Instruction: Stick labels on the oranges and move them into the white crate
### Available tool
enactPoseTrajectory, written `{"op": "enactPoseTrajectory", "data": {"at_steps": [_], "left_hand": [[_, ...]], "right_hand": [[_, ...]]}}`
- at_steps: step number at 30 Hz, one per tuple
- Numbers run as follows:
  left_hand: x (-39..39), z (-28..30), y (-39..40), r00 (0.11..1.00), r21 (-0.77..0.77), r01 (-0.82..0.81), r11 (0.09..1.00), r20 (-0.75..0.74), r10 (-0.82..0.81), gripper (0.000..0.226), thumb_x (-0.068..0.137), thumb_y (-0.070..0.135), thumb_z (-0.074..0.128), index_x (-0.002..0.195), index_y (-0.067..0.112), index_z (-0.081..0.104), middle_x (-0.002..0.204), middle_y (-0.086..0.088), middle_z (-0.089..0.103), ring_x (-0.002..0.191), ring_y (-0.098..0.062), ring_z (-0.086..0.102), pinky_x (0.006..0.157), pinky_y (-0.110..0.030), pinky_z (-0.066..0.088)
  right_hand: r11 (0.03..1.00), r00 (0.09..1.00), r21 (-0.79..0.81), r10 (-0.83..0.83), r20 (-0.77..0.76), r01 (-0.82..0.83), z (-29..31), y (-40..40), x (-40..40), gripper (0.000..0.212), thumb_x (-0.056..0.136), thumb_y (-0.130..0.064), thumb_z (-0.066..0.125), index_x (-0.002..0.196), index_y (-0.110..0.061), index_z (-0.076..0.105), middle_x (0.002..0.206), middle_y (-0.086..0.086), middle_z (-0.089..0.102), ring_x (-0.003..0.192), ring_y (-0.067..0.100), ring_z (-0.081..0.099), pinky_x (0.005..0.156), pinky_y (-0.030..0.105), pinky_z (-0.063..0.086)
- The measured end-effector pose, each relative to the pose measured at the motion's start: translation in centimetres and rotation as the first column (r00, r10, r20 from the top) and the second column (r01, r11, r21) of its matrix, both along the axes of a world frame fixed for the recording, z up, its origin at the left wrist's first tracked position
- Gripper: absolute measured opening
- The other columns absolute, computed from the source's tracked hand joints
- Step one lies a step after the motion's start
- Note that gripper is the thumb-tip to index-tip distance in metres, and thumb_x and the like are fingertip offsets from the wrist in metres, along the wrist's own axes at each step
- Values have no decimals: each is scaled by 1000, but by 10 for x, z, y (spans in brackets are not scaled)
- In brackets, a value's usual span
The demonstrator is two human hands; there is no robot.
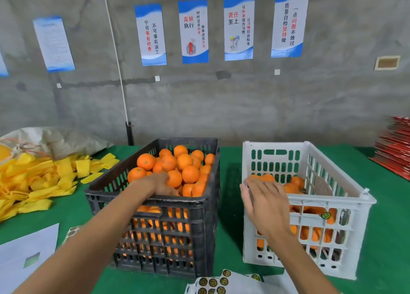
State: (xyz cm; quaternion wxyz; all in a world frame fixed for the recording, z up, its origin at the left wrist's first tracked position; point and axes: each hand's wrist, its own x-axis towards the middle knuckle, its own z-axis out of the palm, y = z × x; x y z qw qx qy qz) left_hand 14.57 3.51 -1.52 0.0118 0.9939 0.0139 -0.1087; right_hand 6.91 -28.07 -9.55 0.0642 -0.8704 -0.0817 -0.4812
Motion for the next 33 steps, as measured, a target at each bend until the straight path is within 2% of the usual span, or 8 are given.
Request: {"op": "enactPoseTrajectory", "data": {"at_steps": [3,10,17,20,23,25,29,33], "left_hand": [[4,0,8,988,185,40,982,-155,-11,45,93,57,61,109,15,65,129,-9,62,116,-30,59,109,-50,47],[11,0,10,984,301,-29,953,-162,81,53,100,35,61,149,18,52,152,-8,48,134,-32,51,99,-41,46],[12,-11,19,959,271,-240,932,214,185,65,98,30,66,153,8,39,150,-17,41,137,-34,46,106,-43,50],[-4,1,8,898,30,-287,957,357,258,79,84,37,80,148,8,43,146,-17,37,128,-35,56,98,-44,53],[-32,15,-11,717,-189,20,982,687,118,83,71,39,91,136,11,47,135,-13,39,116,-34,57,82,-42,54],[-61,16,-30,548,-264,351,899,836,31,73,72,36,88,131,16,50,130,-5,39,109,-22,54,81,-33,54],[-119,-18,-67,306,-111,700,706,939,-155,66,80,30,83,136,16,52,139,-6,47,126,-24,53,98,-33,52],[-142,-70,-75,223,-72,765,640,962,-157,74,79,28,87,139,14,47,143,-9,45,130,-31,52,107,-31,45]], "right_hand": [[999,996,43,10,85,-14,-9,0,6,37,104,-39,50,105,-15,78,91,-1,79,81,16,70,80,36,47],[997,983,69,15,182,-28,-15,0,9,34,103,-35,53,105,-12,77,79,2,75,70,20,64,71,37,44],[996,997,86,15,80,-22,-10,1,1,39,104,-38,48,109,-13,78,82,2,76,72,19,64,75,37,43],[994,997,109,21,-68,-13,0,2,-10,45,104,-42,42,117,-15,76,93,1,78,83,19,67,82,37,45],[986,983,167,60,-172,-31,11,7,-22,54,102,-47,39,138,-14,62,135,4,66,124,20,59,107,39,41],[955,977,262,176,-118,-140,15,21,-35,58,103,-51,41,148,-15,51,150,2,54,139,19,47,117,39,35],[694,803,535,594,-46,-482,11,61,-72,58,104,-59,40,157,-38,28,155,-16,43,141,-2,40,113,13,33],[515,664,696,744,-72,-501,-22,75,-93,67,97,-68,50,155,-55,18,151,-19,45,132,-6,49,104,8,40]]}}
